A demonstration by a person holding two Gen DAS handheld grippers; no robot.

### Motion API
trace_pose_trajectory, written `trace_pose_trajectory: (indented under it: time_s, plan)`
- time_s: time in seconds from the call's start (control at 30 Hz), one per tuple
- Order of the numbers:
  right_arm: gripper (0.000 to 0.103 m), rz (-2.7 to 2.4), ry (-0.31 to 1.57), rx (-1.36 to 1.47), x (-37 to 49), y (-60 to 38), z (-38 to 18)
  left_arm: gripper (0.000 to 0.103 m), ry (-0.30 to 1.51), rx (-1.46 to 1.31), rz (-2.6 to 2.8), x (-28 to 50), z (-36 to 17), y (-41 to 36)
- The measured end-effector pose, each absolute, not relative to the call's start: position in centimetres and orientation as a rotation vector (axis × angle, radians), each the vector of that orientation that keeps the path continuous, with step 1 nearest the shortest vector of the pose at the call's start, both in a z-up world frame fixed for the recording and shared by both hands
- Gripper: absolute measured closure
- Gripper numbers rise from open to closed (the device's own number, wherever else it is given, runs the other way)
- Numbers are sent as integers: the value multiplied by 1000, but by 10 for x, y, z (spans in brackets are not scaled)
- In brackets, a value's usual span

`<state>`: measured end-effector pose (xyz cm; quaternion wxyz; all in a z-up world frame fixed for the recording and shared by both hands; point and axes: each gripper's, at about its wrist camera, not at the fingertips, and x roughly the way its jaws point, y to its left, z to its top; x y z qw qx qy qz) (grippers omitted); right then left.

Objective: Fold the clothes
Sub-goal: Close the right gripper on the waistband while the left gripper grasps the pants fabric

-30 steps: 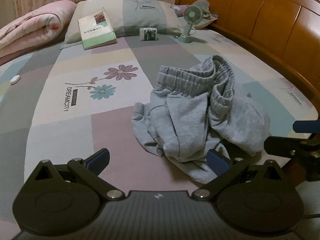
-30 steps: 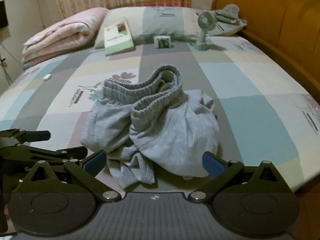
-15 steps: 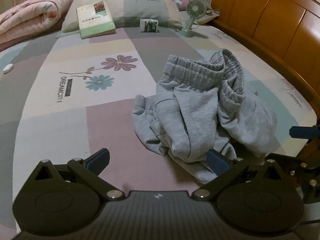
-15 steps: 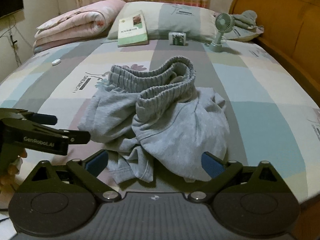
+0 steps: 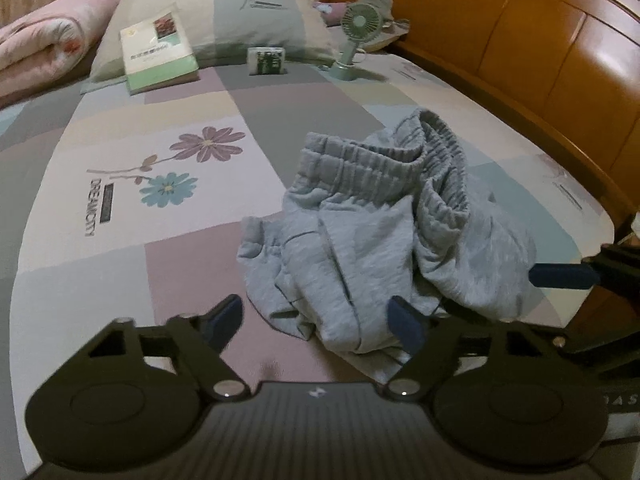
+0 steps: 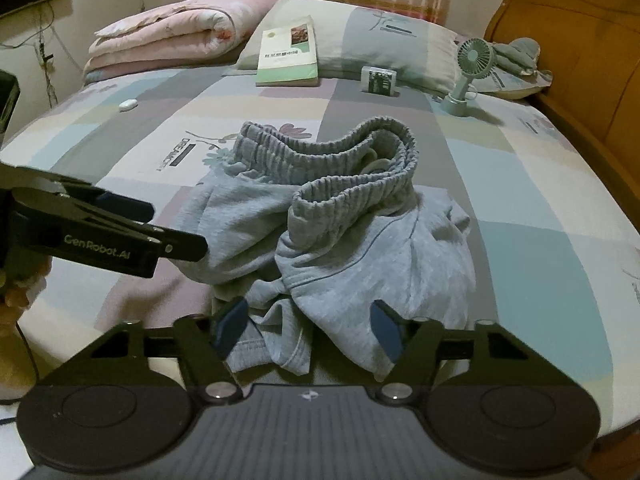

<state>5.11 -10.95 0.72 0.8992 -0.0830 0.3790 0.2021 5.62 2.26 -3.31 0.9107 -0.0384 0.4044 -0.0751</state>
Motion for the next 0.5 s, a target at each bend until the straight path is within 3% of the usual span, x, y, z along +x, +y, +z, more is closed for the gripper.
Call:
trace_pose_trajectory:
  time_s: [0.5]
  plan:
    - [38, 418, 771, -216, 56, -97, 5, 32, 829, -65, -216, 67, -31, 24]
